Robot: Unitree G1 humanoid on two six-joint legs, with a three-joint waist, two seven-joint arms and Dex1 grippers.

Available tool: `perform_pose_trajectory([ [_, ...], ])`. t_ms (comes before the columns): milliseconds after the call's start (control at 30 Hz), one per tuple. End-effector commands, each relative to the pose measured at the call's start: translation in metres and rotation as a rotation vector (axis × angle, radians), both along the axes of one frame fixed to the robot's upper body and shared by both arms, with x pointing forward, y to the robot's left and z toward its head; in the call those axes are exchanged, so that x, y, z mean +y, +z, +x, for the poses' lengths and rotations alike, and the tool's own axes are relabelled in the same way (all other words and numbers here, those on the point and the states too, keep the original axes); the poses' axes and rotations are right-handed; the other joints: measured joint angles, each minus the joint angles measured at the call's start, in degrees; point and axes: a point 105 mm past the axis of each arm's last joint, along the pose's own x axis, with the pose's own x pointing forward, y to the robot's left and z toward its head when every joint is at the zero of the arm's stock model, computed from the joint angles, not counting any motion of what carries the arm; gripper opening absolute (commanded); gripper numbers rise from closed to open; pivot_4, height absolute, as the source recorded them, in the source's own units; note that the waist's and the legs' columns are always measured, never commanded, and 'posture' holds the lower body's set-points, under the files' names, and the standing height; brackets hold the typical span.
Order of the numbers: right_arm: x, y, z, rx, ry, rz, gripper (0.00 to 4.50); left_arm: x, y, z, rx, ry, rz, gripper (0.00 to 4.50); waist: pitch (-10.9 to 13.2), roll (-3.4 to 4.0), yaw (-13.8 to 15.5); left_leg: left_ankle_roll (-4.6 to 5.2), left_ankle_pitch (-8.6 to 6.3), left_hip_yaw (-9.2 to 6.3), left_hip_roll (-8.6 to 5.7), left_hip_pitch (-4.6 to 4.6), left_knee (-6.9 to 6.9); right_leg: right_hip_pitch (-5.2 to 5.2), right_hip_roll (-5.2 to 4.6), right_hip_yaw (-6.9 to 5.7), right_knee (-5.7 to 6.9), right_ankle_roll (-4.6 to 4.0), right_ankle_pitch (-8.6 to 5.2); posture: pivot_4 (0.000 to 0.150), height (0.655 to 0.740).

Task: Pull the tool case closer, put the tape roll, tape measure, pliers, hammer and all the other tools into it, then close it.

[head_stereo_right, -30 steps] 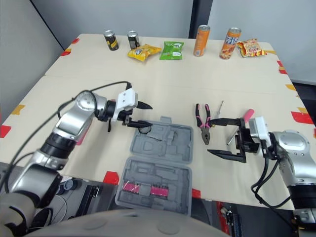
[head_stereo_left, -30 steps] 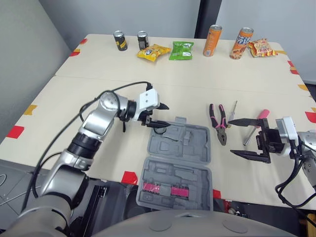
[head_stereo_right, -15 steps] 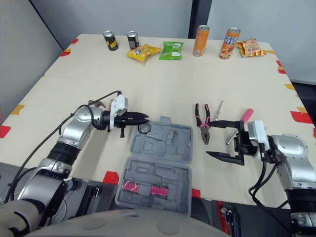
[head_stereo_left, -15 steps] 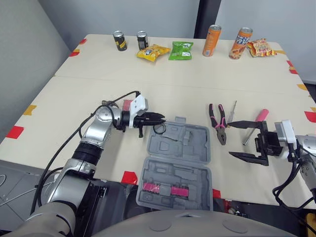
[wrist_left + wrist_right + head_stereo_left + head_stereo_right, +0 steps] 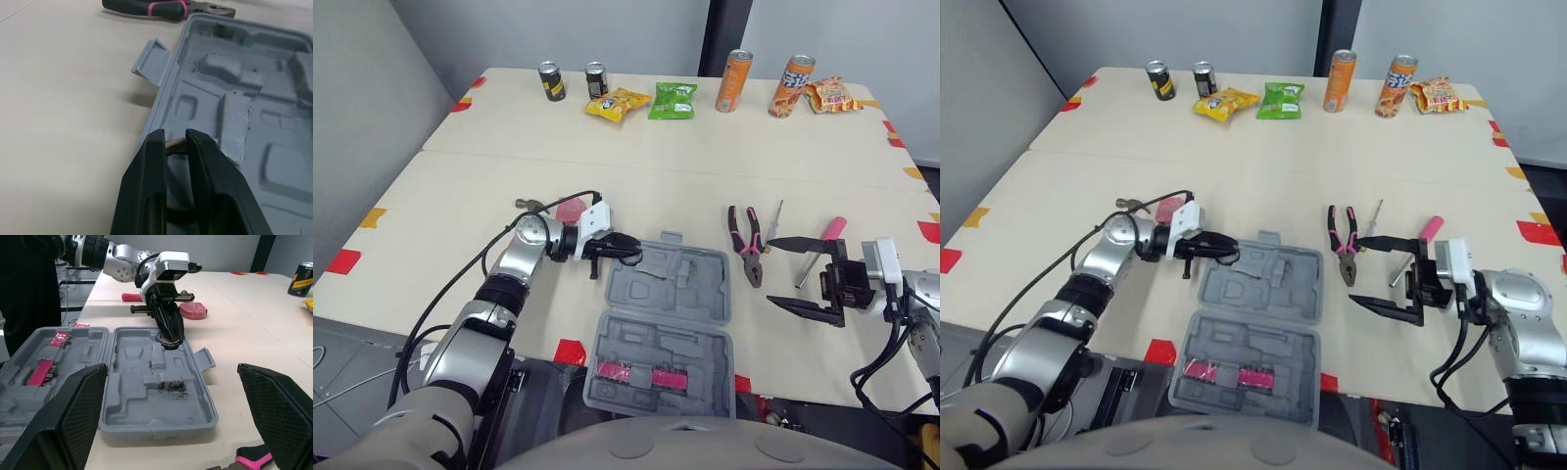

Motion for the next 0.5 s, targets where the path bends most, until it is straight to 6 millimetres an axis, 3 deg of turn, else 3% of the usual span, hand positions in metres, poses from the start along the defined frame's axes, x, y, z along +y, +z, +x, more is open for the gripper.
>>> perform_pose_trajectory([
  [33,-0.002,0.010,-0.002,-0.042,-0.010,0.009,4.50,0.000,-0.008,-0.002,0.002,-0.024,0.045,0.75,0.00,0.00,0.01,0.01,0.00,0.00,0.00,0.00,0.00,0.00,0.00,-0.01,0.00,0.00,0.00,0.150,0.7400],
  [300,-0.002,0.009,-0.003,-0.039,-0.013,0.006,4.50,0.006,-0.025,-0.004,0.005,-0.042,0.150,0.75,-0.16,0.00,-0.05,0.10,-0.05,-0.03,-0.02,0.18,0.01,0.20,-0.14,-0.06,-0.01,0.00,0.00,0.150,0.7400],
  [500,-0.002,0.008,-0.004,-0.039,-0.014,0.006,4.50,0.004,-0.027,-0.006,0.005,-0.047,0.143,0.75,-0.51,-0.01,-0.23,0.20,-0.10,-0.02,-0.02,0.26,0.00,0.27,-0.18,-0.07,-0.02,-0.01,-0.01,0.150,0.7400],
])
